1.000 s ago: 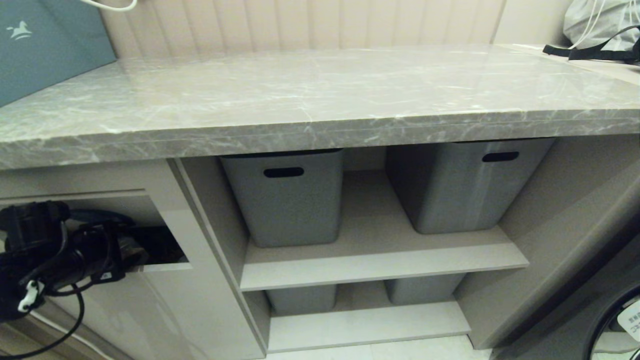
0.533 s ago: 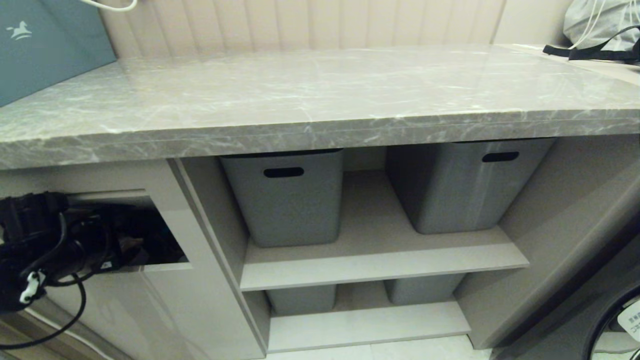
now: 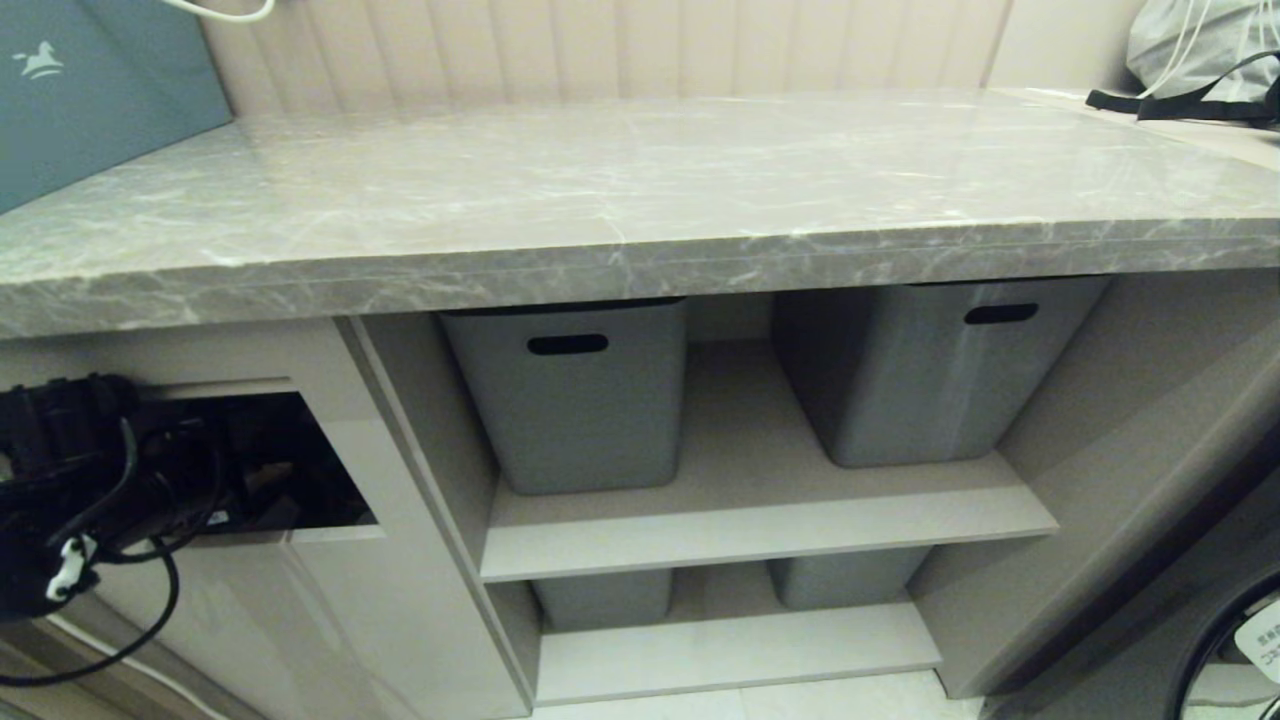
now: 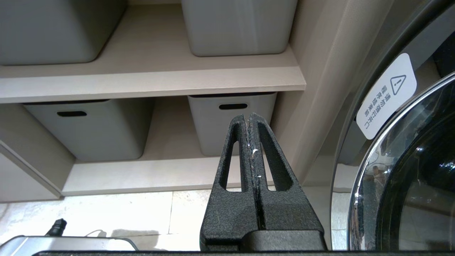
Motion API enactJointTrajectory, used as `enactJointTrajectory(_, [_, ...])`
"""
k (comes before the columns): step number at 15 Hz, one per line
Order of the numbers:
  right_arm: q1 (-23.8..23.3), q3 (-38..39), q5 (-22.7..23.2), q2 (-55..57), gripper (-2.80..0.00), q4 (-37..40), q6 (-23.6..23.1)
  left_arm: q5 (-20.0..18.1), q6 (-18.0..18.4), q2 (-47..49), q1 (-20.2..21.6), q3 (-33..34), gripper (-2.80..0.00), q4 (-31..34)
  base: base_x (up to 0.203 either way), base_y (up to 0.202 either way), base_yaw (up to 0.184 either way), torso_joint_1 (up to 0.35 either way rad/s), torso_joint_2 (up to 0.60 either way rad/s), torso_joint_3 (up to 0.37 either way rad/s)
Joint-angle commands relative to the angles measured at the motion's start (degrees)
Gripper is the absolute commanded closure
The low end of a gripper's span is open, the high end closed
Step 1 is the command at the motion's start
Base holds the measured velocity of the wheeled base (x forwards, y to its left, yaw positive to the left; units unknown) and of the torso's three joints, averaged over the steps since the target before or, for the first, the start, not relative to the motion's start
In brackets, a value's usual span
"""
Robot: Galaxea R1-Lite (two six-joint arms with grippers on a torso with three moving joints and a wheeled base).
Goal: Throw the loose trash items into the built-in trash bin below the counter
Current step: Put the garbage in the trash can
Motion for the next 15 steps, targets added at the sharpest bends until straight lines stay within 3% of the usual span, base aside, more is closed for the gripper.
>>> enactJointTrajectory(1, [0.02, 0.00, 0.01, -0.04, 0.00, -0.08, -0.01, -0.04, -0.47, -0.04, -0.18, -0.22, -2.80, -1.30, 0.000, 0.000, 0.000, 0.000, 0.00, 0.000])
enactJointTrajectory(15, [0.02, 0.00, 0.01, -0.04, 0.00, -0.04, -0.01, -3.01, 0.20, -0.19, -5.79, 2.02, -2.80, -3.27, 0.000, 0.000, 0.000, 0.000, 0.00, 0.000])
